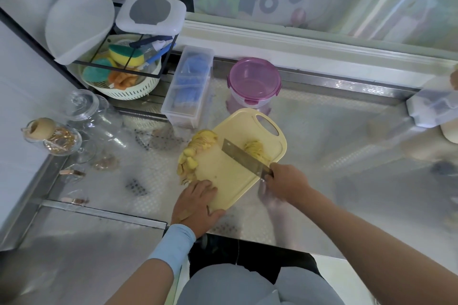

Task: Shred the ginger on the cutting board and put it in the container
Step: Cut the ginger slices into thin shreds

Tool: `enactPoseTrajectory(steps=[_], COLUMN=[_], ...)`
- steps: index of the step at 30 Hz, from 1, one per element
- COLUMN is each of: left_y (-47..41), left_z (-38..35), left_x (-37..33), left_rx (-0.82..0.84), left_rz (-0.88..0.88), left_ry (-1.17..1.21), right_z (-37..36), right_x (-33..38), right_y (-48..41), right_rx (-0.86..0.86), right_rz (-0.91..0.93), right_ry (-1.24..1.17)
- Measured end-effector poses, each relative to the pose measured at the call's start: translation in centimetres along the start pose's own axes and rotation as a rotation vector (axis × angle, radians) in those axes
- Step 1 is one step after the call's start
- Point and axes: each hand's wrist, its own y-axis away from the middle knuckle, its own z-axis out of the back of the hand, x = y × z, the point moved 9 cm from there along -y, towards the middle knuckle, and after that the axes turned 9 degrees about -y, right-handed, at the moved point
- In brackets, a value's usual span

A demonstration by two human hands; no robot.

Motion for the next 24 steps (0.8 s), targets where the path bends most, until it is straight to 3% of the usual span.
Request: enactPoseTrajectory(steps=[7, 14, 24], left_y=[-1.8, -3.7, -1.6], left_z=[1.3, 0.7, 1.4], left_x=[-1.9, -3.6, -1.6], left_rx=[0.060, 0.234, 0.234], left_rz=[-0.041, -0.063, -0.187], left_ry=[-0.111, -0.005, -0.096], right_z=[1.3, -0.2, 4.1], right_x=[-0.4, -1.3, -2.8], right_y=[-0.8, -0.6, -1.6], right_rx=[-0.045, 0.021, -0.042], right_rz=[0.005, -0.006, 0.006], right_ry=[0.007, -0.006, -0.114])
